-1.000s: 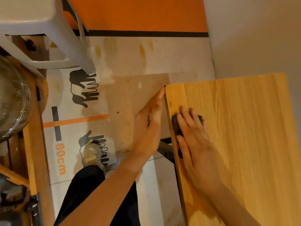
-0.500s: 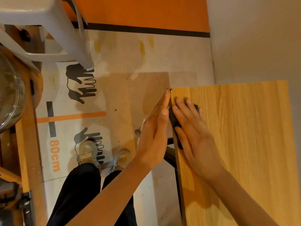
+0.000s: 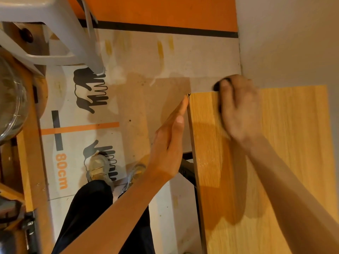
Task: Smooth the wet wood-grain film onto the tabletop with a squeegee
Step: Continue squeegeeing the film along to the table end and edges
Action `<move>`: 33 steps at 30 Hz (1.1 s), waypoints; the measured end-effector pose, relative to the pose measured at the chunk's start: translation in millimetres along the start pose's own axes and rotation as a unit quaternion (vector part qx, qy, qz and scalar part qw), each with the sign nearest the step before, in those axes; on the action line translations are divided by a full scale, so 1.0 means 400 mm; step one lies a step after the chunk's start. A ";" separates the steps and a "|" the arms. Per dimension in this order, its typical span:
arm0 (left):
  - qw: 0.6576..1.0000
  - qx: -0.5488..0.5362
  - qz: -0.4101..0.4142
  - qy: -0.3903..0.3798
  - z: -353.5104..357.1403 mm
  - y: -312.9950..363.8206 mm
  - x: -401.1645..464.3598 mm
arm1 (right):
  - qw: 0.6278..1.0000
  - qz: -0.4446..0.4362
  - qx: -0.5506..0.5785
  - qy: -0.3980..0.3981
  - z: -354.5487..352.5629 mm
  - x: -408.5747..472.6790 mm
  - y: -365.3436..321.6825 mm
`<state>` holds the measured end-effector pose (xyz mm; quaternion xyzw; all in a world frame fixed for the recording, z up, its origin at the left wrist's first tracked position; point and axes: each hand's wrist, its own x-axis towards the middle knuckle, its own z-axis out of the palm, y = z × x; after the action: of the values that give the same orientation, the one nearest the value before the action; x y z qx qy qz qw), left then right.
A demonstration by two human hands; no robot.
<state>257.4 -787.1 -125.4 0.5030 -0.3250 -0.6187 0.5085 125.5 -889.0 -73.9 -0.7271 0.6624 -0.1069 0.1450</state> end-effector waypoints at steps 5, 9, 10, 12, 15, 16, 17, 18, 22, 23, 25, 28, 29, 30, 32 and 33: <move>1.000 0.003 -0.002 0.021 -0.009 0.020 0.005 | 0.996 -0.079 0.021 -0.029 0.049 -0.032 -0.112; 0.993 -0.006 0.011 0.116 -0.030 0.035 0.027 | 0.995 -0.085 0.055 -0.029 0.050 -0.095 -0.104; 0.992 -0.011 0.011 0.126 -0.032 0.037 0.035 | 0.994 -0.092 0.047 -0.029 0.053 -0.123 -0.103; 0.993 -0.001 0.019 0.120 -0.029 0.046 0.049 | 0.992 -0.110 0.044 -0.035 0.055 -0.183 -0.089; 0.996 0.028 0.034 0.078 -0.020 0.063 0.068 | 0.991 -0.113 0.044 -0.055 0.043 -0.272 -0.056; 0.997 0.037 0.035 0.064 -0.017 0.068 0.074 | 0.992 -0.110 0.036 -0.055 0.044 -0.292 -0.056; 0.997 0.043 0.036 0.055 -0.014 0.071 0.077 | 0.993 -0.104 0.026 -0.053 0.048 -0.298 -0.064; 0.997 0.046 0.035 0.054 -0.012 0.074 0.081 | 0.994 -0.097 0.018 -0.049 0.056 -0.285 -0.079; 0.997 0.022 0.032 0.074 -0.014 0.074 0.079 | 0.997 -0.071 -0.028 -0.027 0.095 -0.169 -0.145; 0.996 0.026 0.035 0.072 -0.018 0.073 0.076 | 0.996 -0.072 -0.037 -0.024 0.100 -0.163 -0.147; 0.996 0.051 0.043 0.055 -0.022 0.073 0.067 | 0.996 -0.079 -0.041 -0.015 0.102 -0.198 -0.133; 0.992 0.111 0.054 0.018 -0.021 0.072 0.060 | 0.996 -0.082 -0.042 -0.008 0.097 -0.313 -0.105; 0.990 0.129 0.056 0.014 -0.021 0.072 0.059 | 0.996 -0.080 -0.039 -0.010 0.095 -0.354 -0.096; 0.988 0.146 0.057 0.010 -0.022 0.072 0.058 | 0.996 -0.076 -0.036 -0.010 0.092 -0.393 -0.089; 0.981 0.183 0.061 -0.002 -0.026 0.074 0.053 | 0.997 -0.069 -0.037 -0.016 0.083 -0.467 -0.075; 0.976 0.206 0.064 -0.013 -0.029 0.076 0.050 | 0.997 -0.065 -0.039 -0.025 0.077 -0.500 -0.069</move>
<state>278.2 -813.3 -106.7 0.5670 -0.4834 -0.5114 0.4281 142.0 -685.6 -85.7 -0.7764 0.6133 -0.0718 0.1260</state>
